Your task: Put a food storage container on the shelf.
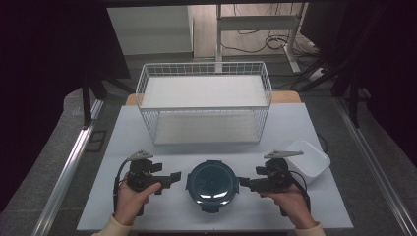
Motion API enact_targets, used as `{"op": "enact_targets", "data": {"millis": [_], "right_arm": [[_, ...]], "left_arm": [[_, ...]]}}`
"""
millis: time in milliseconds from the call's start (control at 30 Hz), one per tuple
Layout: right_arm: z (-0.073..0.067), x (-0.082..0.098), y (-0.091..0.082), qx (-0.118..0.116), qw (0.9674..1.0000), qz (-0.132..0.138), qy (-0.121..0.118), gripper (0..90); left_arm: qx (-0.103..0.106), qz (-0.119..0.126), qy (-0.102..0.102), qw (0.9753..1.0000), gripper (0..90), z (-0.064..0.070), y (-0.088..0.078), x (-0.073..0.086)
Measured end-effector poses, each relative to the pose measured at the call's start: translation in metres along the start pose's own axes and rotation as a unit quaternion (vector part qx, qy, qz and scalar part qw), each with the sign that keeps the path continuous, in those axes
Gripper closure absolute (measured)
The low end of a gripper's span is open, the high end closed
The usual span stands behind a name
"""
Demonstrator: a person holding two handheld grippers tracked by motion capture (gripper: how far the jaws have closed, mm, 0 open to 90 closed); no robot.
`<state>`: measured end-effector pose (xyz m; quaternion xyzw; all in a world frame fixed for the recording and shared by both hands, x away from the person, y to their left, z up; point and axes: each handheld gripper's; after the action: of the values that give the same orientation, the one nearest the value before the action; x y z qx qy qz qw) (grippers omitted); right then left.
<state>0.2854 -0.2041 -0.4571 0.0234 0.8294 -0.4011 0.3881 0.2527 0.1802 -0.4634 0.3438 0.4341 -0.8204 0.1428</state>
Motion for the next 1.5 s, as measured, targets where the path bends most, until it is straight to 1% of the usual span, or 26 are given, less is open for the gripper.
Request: {"op": "enact_targets", "data": {"millis": [167,300,400,533,633,733,767,800,833,867,967,1033,1067,1167,1233,1300,1400,1433,1500], "right_arm": [[0.002,0.002,0.009,-0.019,0.9994,-0.003,0.028,11.8],[0.003,0.006,0.016,-0.031,0.9984,-0.01,0.046,11.3],[0.003,0.009,0.021,-0.045,0.997,-0.01,0.062,10.9],[0.001,0.013,0.027,-0.056,0.9947,-0.01,0.085,10.4],[-0.001,0.016,0.033,-0.062,0.9934,-0.015,0.095,9.8],[-0.003,0.017,0.037,-0.067,0.9924,-0.018,0.102,9.7],[-0.003,0.017,0.037,-0.067,0.9924,-0.018,0.102,9.7],[-0.003,0.018,0.039,-0.071,0.9918,-0.018,0.105,9.7],[-0.003,0.018,0.04,-0.071,0.9915,-0.019,0.107,9.7],[-0.003,0.019,0.041,-0.073,0.9909,-0.018,0.111,9.7],[-0.002,0.021,0.043,-0.078,0.9892,-0.017,0.122,9.7],[-0.002,0.021,0.044,-0.079,0.9886,-0.016,0.127,9.7],[-0.002,0.022,0.045,-0.08,0.9881,-0.015,0.131,9.7],[-0.002,0.023,0.048,-0.085,0.9867,-0.017,0.137,9.9],[-0.002,0.024,0.05,-0.086,0.9863,-0.017,0.14,10.1],[-0.003,0.025,0.051,-0.09,0.9854,-0.019,0.144,10.4],[-0.004,0.025,0.054,-0.095,0.9843,-0.018,0.148,11.2],[-0.004,0.026,0.055,-0.096,0.9839,-0.017,0.15,11.7],[-0.005,0.026,0.056,-0.099,0.9834,-0.018,0.151,12.3]], "left_arm": [[0.019,-0.004,-0.019,0.9996,11.5,-0.003,0.006,0.001],[0.039,-0.015,-0.03,0.9987,11.6,-0.001,0.014,0.003],[0.051,-0.027,-0.034,0.9978,11.6,0.001,0.021,0.005],[0.067,-0.04,-0.04,0.9962,11.6,0.002,0.029,0.007],[0.081,-0.046,-0.054,0.9942,11.7,0.0,0.034,0.009],[0.089,-0.047,-0.062,0.993,11.9,0.0,0.037,0.009],[0.089,-0.047,-0.062,0.993,12.0,0.0,0.037,0.009],[0.094,-0.05,-0.067,0.992,12.0,0.001,0.04,0.01],[0.094,-0.05,-0.067,0.992,12.1,0.001,0.04,0.01],[0.099,-0.055,-0.071,0.991,12.1,0.002,0.044,0.01],[0.106,-0.065,-0.079,0.989,11.9,0.002,0.051,0.012],[0.117,-0.074,-0.088,0.9865,12.0,0.002,0.056,0.013],[0.119,-0.077,-0.089,0.9859,12.2,0.002,0.059,0.013],[0.119,-0.076,-0.089,0.9859,13.7,0.003,0.062,0.014],[0.124,-0.078,-0.091,0.985,14.3,0.003,0.063,0.014],[0.125,-0.078,-0.094,0.9846,14.6,0.002,0.064,0.014],[0.131,-0.083,-0.099,0.983,14.7,0.002,0.065,0.015],[0.134,-0.084,-0.103,0.9821,14.6,0.002,0.066,0.015],[0.144,-0.093,-0.119,0.978,14.7,0.0,0.07,0.017]]}}
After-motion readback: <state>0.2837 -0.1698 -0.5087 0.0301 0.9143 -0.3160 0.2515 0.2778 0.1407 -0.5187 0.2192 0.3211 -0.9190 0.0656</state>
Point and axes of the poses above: each handheld gripper's, and its own axes: y roughly forward along the jaws, x roughly out of its underside, z roughly to its right, and after that the axes turned 3 degrees about -x, right-handed
